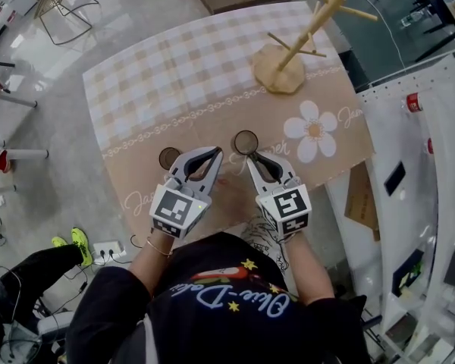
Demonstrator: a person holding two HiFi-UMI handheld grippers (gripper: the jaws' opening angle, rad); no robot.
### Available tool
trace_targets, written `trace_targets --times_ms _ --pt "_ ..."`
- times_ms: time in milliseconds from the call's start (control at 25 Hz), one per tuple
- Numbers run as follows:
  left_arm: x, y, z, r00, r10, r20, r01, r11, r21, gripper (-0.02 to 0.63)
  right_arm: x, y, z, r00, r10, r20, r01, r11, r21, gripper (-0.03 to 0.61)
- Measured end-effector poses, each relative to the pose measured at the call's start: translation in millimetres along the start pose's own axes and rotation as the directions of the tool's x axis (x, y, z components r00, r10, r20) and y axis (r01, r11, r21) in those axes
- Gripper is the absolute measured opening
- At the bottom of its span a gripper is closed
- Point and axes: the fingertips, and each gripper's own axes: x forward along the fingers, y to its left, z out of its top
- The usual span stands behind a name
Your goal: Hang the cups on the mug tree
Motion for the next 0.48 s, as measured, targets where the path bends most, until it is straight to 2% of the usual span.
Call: trace_targets --times_ms 480 --pt "5.6 -3.3 13.6 0.999 0.001 0.033 -0.001 1.0 -0.003 0.008 -14.2 -4.0 30.1 0.999 0.0 0.051 0.001 1.0 -0.017 0.049"
